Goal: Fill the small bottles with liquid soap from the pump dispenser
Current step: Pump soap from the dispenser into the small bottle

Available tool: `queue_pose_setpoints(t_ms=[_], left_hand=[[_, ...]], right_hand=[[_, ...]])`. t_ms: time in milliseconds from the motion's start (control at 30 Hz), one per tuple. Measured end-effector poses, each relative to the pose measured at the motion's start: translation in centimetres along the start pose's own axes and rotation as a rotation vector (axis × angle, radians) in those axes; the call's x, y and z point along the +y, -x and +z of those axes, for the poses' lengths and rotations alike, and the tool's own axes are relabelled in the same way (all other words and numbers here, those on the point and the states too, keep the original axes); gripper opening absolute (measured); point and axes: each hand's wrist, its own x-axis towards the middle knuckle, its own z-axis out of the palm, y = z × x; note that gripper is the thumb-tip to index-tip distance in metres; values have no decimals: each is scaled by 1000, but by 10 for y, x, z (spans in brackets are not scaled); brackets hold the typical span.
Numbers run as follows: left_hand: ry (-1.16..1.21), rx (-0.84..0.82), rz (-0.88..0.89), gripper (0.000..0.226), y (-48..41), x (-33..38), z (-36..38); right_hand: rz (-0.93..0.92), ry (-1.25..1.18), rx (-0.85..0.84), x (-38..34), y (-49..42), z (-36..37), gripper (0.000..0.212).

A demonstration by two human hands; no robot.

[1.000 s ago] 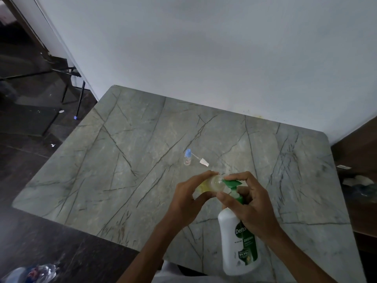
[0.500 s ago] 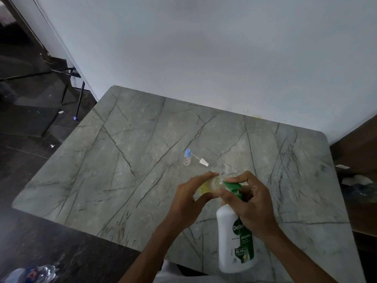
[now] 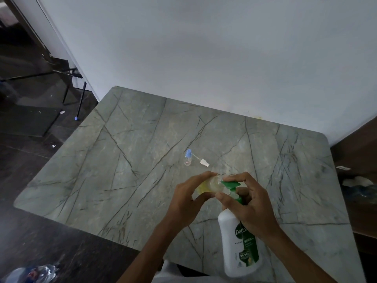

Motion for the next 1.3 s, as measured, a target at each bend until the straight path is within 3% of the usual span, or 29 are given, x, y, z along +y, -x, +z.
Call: queue_pose_setpoints(t_ms=[1300], left_hand=[[-24,-19,-3,48,0,-2,-2]], right_hand=[[37,-37,-8,1,2,0,35]])
